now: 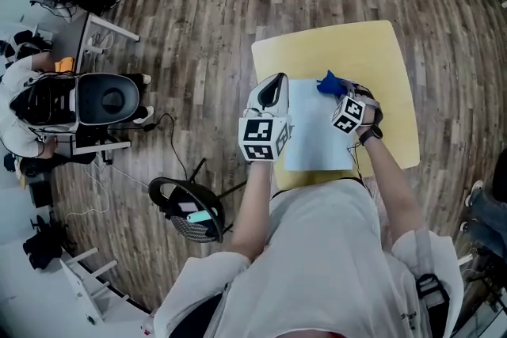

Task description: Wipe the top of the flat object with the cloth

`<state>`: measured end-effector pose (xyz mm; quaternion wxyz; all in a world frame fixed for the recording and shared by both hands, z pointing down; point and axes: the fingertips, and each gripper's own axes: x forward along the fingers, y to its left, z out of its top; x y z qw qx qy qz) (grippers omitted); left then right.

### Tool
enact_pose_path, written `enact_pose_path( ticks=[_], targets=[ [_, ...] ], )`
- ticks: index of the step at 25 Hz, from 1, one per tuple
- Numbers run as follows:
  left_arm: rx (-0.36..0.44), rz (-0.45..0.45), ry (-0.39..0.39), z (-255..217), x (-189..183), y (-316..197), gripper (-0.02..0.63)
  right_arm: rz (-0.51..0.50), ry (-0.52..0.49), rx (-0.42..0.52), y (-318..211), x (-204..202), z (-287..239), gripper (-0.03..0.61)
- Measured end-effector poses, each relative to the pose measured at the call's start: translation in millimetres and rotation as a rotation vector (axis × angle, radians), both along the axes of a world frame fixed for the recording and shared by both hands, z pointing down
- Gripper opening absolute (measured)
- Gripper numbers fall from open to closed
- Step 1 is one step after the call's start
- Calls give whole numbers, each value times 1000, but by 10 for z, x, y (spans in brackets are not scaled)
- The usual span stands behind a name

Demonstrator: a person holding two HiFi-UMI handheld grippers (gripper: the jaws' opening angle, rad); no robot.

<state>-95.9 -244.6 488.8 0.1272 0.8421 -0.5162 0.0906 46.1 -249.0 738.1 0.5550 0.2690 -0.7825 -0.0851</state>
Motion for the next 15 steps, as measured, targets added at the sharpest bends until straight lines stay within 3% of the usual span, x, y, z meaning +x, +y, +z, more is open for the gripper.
enact_pose_path(
  ticks=[8, 12, 15],
  targets=[
    [9, 10, 6, -60, 62, 12, 6, 65, 8, -3, -7, 276, -17, 72],
    [12, -14, 8, -75, -17, 93, 6, 76, -83, 19, 10, 73, -170, 72],
    [9, -45, 16, -50, -133, 149, 6, 30, -109, 11, 40, -220, -228, 72]
  ],
)
